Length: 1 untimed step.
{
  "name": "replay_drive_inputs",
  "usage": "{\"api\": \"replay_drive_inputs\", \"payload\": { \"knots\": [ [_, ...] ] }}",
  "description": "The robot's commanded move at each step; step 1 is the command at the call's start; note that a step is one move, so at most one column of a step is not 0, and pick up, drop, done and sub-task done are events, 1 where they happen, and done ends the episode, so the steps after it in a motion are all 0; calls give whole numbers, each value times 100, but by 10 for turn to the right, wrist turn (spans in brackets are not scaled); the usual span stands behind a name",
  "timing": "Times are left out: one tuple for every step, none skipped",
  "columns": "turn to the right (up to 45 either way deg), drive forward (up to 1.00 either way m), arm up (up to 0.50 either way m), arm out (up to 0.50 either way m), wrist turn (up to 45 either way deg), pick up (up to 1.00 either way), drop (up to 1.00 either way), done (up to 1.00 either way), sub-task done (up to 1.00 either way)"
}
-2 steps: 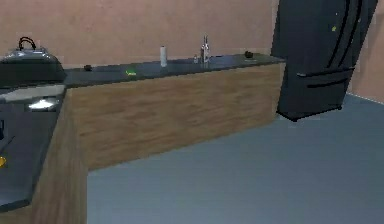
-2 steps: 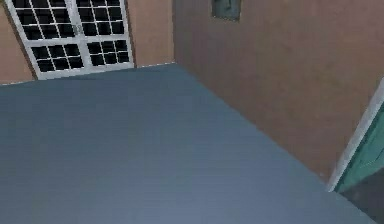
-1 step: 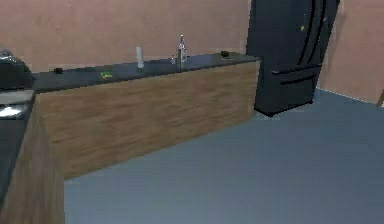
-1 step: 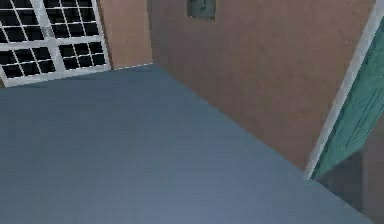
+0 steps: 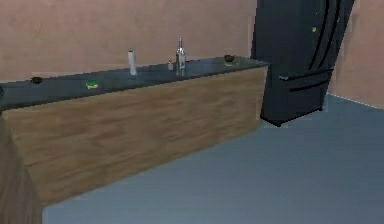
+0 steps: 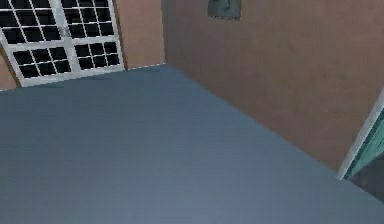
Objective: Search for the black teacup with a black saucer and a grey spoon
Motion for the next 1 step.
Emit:
{"api": "replay_drive_inputs", "payload": {
  "knots": [
    [-210, 0, 0, 0, 0, 0, 0, 0, 0]
  ]
}}
